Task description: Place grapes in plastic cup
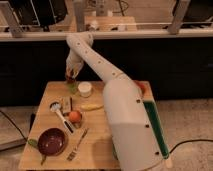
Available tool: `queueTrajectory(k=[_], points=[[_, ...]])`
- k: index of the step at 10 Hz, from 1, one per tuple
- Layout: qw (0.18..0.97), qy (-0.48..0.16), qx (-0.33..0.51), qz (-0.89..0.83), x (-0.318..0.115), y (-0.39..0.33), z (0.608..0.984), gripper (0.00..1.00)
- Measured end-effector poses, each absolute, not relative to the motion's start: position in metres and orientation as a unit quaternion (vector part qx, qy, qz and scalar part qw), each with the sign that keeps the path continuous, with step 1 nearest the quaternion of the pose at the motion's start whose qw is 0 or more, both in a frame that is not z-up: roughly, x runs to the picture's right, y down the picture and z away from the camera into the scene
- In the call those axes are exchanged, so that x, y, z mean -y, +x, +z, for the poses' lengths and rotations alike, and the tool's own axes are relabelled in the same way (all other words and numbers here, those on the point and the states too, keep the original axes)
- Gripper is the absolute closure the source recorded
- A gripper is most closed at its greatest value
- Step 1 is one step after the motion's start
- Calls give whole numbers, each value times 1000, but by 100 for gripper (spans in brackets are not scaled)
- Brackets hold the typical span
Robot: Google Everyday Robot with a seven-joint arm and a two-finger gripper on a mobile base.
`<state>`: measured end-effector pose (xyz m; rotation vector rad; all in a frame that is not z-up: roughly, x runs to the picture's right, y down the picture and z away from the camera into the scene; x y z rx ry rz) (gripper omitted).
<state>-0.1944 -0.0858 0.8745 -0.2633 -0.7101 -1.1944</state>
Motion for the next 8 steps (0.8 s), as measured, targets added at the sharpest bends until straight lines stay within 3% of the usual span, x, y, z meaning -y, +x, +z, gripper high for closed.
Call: queueTrajectory(k=[3, 4, 8], points=[[760, -124, 328, -547, 85, -193, 875, 36], [760, -127, 331, -545, 83, -192, 875, 20], [760, -132, 333, -542, 82, -189, 878, 20]])
